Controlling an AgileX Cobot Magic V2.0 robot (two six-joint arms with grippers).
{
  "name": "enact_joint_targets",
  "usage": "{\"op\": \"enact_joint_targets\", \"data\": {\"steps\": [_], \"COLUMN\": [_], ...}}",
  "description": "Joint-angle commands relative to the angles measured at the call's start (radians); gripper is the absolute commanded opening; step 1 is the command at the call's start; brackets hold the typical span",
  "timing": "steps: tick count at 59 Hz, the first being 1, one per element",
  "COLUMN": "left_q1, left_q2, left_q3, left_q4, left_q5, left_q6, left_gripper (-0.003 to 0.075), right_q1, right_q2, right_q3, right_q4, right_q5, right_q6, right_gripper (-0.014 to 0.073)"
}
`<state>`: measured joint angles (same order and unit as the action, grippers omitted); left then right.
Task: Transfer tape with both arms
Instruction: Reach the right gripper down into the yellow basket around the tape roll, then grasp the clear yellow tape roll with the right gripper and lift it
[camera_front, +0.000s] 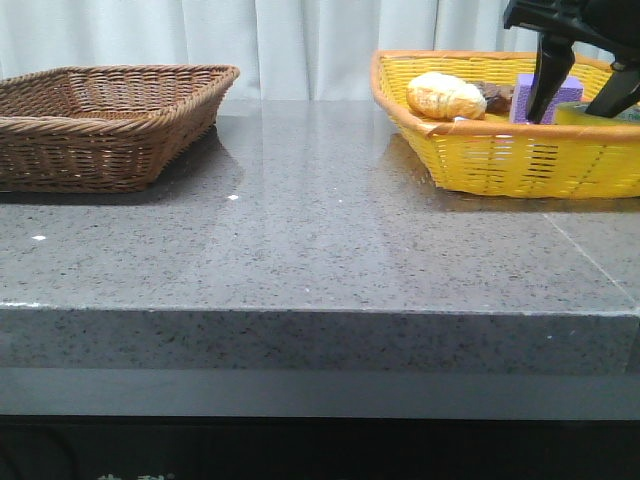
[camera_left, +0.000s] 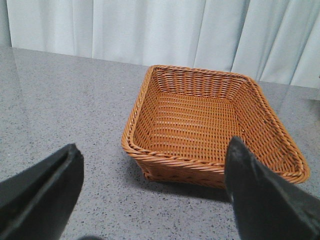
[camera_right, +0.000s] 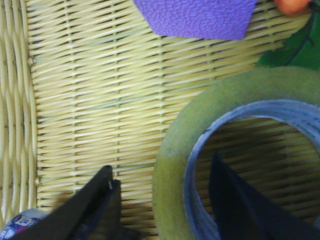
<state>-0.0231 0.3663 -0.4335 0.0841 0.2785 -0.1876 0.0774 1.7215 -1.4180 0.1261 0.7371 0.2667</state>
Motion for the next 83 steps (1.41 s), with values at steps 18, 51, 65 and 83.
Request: {"op": "enact_joint_targets", "data": {"steps": [18,51,65,83], "left_q1": [0.000,0.000,0.000,0.000], "left_q2": [0.014,0.014,0.014,0.014], "left_q3": [-0.034,-0.034,-0.034,-0.034], "left_q4": [-0.001,-0.001,-0.001,-0.001], "left_q5": [-0.071,-0.071,-0.071,-0.071], "left_q6": [-0.011,-0.011,-0.011,-0.011], "left_gripper": [0.0564,0.0564,0.0564,0.0564], "right_q1": [-0.009,-0.009,0.001,0.231], "right_q2": [-0.042,-0.184,-0.288,-0.400], "right_q3": [-0.034,-0.034,-0.034,-0.034], "right_q4": [-0.008,-0.024,-0.037,-0.037], "right_q5": [-0.055,-0.081,-0.109,-0.153], "right_q6": [-0.004,-0.014,-0.087,-0.193], "right_gripper": [0.0068,0.0068,0.0068,0.0068]}}
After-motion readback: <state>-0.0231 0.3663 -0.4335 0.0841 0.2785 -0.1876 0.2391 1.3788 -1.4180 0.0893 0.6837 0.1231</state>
